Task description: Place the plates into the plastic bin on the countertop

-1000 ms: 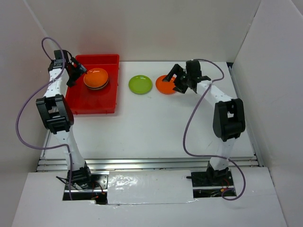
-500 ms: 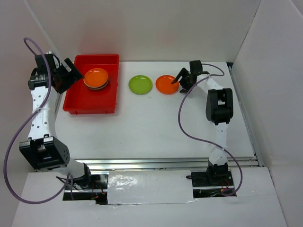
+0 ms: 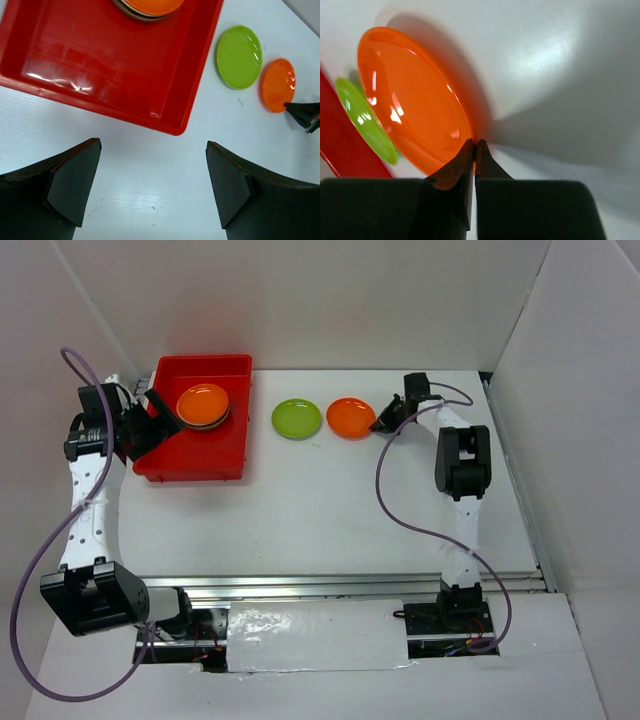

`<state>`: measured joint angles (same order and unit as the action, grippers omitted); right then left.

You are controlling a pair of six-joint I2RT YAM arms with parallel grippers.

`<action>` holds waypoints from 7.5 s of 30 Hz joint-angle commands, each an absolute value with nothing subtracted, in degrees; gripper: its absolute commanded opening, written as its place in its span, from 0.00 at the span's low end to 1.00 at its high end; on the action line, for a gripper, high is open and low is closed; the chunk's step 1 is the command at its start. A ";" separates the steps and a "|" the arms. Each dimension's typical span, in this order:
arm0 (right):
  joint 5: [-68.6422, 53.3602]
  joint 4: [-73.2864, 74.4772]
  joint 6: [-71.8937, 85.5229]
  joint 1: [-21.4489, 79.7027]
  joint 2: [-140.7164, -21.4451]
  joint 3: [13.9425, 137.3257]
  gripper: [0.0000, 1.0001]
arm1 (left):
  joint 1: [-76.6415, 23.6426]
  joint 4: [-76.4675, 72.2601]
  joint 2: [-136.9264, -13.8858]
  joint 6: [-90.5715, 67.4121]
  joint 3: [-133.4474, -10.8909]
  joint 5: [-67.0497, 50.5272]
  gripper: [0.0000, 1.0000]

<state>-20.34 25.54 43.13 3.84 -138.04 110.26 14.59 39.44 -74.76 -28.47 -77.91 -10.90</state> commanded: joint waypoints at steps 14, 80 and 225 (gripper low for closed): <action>-12.87 22.44 34.89 21.00 -88.17 79.91 0.00 | -8.35 23.74 -95.44 -34.28 -90.08 -37.17 0.99; -19.78 3.95 50.71 19.42 -118.90 83.74 1.00 | 8.44 34.00 -106.34 -43.15 -103.88 9.76 0.99; 27.07 64.87 24.35 30.76 -26.19 74.71 1.00 | 0.97 60.38 -32.51 -22.68 -68.20 4.31 0.99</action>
